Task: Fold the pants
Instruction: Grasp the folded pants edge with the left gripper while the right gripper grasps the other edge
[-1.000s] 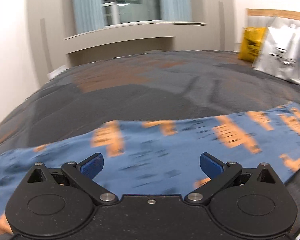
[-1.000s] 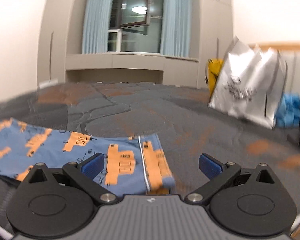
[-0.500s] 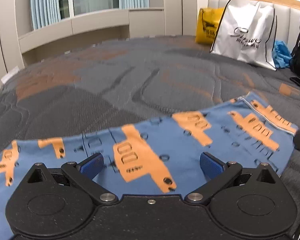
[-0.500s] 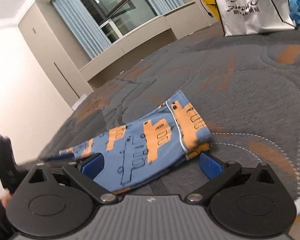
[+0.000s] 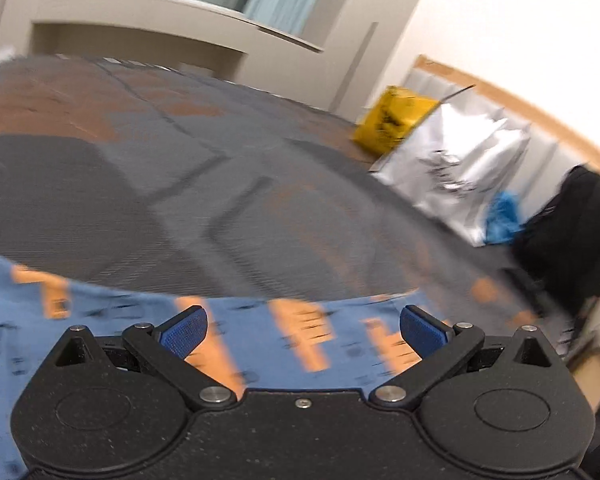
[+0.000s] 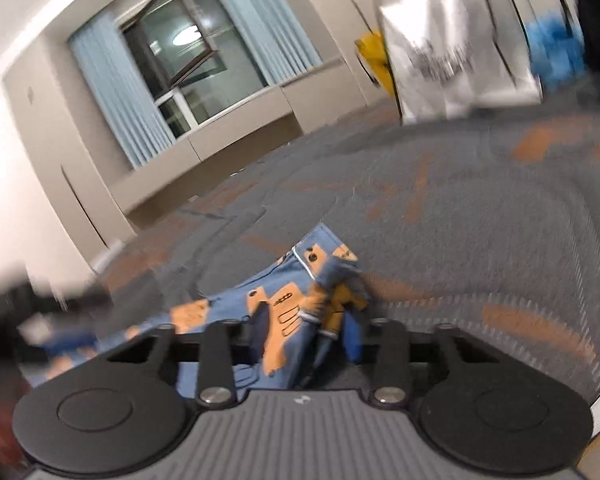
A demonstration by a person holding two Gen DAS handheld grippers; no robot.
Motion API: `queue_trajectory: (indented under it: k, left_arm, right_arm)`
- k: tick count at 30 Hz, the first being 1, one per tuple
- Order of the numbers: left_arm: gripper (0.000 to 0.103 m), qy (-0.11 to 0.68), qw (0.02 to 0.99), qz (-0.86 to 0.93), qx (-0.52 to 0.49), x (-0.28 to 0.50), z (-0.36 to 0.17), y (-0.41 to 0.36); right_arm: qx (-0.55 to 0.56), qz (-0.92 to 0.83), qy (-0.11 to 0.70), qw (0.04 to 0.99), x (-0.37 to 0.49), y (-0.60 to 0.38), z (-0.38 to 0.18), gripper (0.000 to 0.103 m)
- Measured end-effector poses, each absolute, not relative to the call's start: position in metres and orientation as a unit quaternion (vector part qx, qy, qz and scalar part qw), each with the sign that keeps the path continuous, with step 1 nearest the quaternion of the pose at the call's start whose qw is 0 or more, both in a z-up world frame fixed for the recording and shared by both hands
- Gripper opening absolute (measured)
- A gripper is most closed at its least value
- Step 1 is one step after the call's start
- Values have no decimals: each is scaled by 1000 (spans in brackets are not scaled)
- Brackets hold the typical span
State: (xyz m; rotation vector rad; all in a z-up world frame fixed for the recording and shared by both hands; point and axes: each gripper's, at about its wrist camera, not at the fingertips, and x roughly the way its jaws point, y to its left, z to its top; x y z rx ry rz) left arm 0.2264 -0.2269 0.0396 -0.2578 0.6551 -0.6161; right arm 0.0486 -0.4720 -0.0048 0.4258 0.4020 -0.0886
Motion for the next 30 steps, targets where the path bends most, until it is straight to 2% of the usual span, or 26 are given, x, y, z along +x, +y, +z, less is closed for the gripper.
queue_trajectory:
  k: [4,8,14,22,25,27,28,29,30]
  left_arm:
    - [102,334,857,-359,-159,241,45,-252]
    - [102,373,823,-392,-174,257,37,-280]
    - [99,435,794,-388,-170,270,10,-304]
    - [96,442,792,-387,-166,270,2,-307]
    - [84,443,797,-377,-162,270,3,-302]
    - [63,445,801,-368,-159,271,2,-300]
    - [57,446,803,-363,-158,272,1,-298]
    - [44,449,803,-358,-158,274,0,-297]
    - [35,452,802,-356,-160,275,-1,-296]
  right_arm:
    - [11,-68,167,984,44,-421,2,18]
    - [-178,-52,147,972,41,-365,-8,15]
    - [-283,-29,148,947,39,-324,-27,14]
    - [-340,-17,151,928,33,-299,-42,14]
    - [-362,-8,149,920,29,-291,-45,14]
    - [-370,-4,149,917,27,-288,-48,15]
    - [-371,-5,148,917,27,-287,-49,15]
    - [-369,-7,146,918,28,-286,-49,16]
    - [-365,-9,145,919,28,-286,-48,21]
